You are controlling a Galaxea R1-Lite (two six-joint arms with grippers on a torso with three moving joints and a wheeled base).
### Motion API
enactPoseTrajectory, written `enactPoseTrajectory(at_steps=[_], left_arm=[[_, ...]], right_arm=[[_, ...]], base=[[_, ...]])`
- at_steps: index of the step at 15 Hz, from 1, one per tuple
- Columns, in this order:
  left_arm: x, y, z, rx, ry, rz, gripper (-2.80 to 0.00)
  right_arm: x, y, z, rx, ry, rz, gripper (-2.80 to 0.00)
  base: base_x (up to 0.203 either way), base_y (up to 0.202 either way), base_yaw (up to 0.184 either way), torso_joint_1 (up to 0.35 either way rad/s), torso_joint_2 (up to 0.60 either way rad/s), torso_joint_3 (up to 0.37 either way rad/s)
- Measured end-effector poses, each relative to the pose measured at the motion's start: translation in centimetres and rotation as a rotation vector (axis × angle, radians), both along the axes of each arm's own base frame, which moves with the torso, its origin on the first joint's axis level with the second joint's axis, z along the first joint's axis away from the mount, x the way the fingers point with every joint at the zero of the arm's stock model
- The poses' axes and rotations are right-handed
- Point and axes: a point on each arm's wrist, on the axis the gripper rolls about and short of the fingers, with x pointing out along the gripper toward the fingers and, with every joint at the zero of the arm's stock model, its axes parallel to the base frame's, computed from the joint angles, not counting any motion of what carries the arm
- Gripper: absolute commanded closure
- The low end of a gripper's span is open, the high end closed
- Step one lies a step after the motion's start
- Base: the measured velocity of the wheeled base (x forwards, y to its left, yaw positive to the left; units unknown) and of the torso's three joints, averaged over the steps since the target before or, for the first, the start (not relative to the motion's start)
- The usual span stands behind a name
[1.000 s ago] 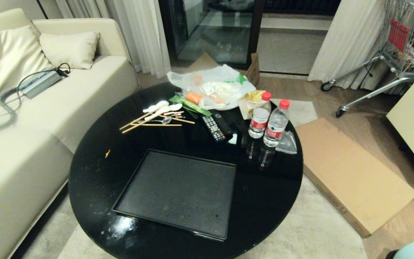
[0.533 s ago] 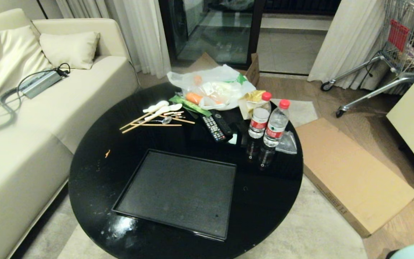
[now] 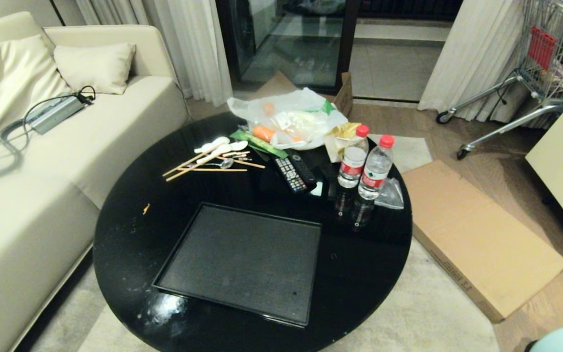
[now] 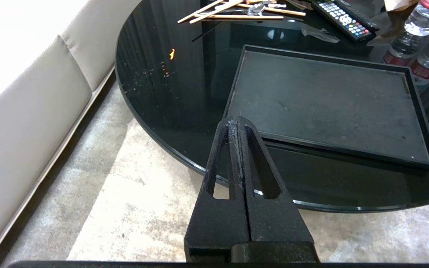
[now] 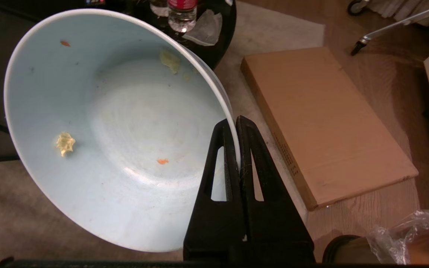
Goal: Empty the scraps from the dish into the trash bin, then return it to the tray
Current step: Put the bowl back to the table
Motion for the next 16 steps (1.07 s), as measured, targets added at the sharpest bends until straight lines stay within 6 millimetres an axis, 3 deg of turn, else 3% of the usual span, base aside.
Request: enactPoseTrajectory(at_steps=[4, 8, 13, 16], left_arm=[[0.0, 0.0, 0.0, 0.001, 0.0, 0.0, 0.0], [0.0, 0.0, 0.0, 0.0, 0.0, 0.0, 0.0], [0.0, 0.0, 0.0, 0.0, 0.0, 0.0, 0.0], [0.0, 0.0, 0.0, 0.001, 0.0, -0.001, 0.0]], right_arm=[[2.0, 0.2, 3.1, -0.024, 0.092, 0.079, 0.0], [5.8, 0.2, 6.2, -0.069, 0.198, 0.132, 0.0], [14.3, 1.0, 9.0, -0.082, 0.278, 0.201, 0.0], [20.2, 3.2, 9.5, -0.085, 0.315, 0.282, 0.0]], base=[[0.0, 0.0, 0.0, 0.0, 0.0, 0.0], [0.0, 0.0, 0.0, 0.0, 0.0, 0.0], [0.0, 0.0, 0.0, 0.0, 0.0, 0.0], [0.0, 0.0, 0.0, 0.0, 0.0, 0.0]])
